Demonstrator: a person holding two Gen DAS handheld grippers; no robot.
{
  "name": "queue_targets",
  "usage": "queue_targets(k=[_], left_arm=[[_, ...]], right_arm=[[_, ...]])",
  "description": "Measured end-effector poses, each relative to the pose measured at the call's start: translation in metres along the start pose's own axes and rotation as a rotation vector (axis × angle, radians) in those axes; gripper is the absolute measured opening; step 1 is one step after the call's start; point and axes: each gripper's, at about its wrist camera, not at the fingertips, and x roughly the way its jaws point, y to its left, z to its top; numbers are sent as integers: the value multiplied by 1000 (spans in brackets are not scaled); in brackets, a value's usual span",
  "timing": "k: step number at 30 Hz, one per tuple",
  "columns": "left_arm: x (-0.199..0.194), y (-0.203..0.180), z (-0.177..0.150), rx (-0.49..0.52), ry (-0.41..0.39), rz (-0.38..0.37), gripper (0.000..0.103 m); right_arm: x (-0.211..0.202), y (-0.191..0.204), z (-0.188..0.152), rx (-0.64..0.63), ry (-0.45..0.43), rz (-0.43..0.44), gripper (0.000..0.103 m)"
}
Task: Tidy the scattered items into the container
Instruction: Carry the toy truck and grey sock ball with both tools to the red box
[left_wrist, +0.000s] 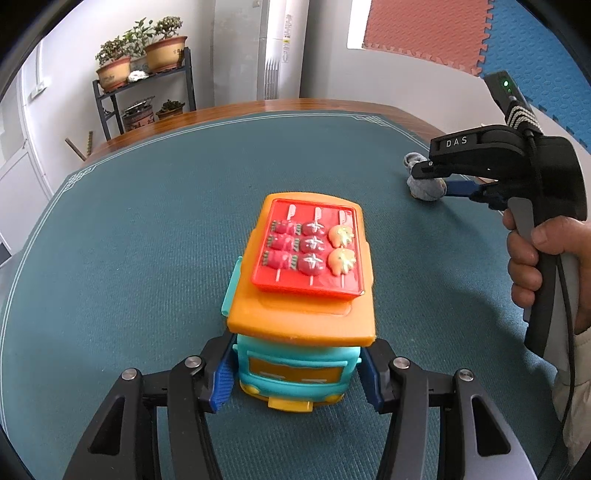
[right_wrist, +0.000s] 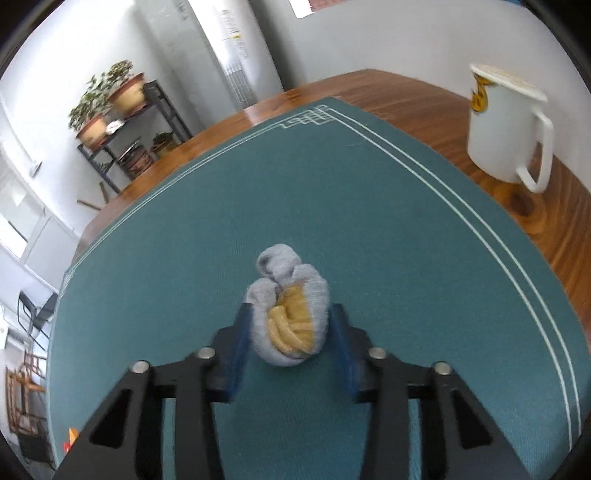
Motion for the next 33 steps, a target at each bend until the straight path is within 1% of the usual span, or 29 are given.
queue_targets(k=[2,5,10,12,14,19,20,22,29,32,33], left_arm=[[0,-1,-1,-2,-1,0,56],[-1,-5,-2,-10,-3,-2,56],[-4,-4,-3,-25,-14,-17,55],[-8,-4,-4,-27,-26,-22,55],[-13,-8,-5,-11,-46,-15,54],[-19,-15,-6,10,-55,-23,54],[-20,-17,-6,12,-55,-25,54],[-23,-19,-5,15,-59,-30,54],[-40,-38,2,17,-85,-67,54],[-48,-53,4,24,-95,-87,54],[-52,-60,5,31,-99,-95,54]], right_arm=[[-5,0,-5,-10,-2,3,41],[-20,-7,-13,11,-11,42,40],[-73,-24,-42,16,-89,87,40],[-95,-35,-55,19,-124,88,40],[-122,-50,-70,23,-169,69,40],[-194,-106,-107,85,-296,-44,40],[-208,-121,-112,106,-320,-74,40],[-239,-154,-127,155,-373,-163,40],[-289,-233,-163,275,-398,-357,40],[-309,-267,-178,325,-405,-437,40],[-310,-274,-181,330,-397,-444,40]])
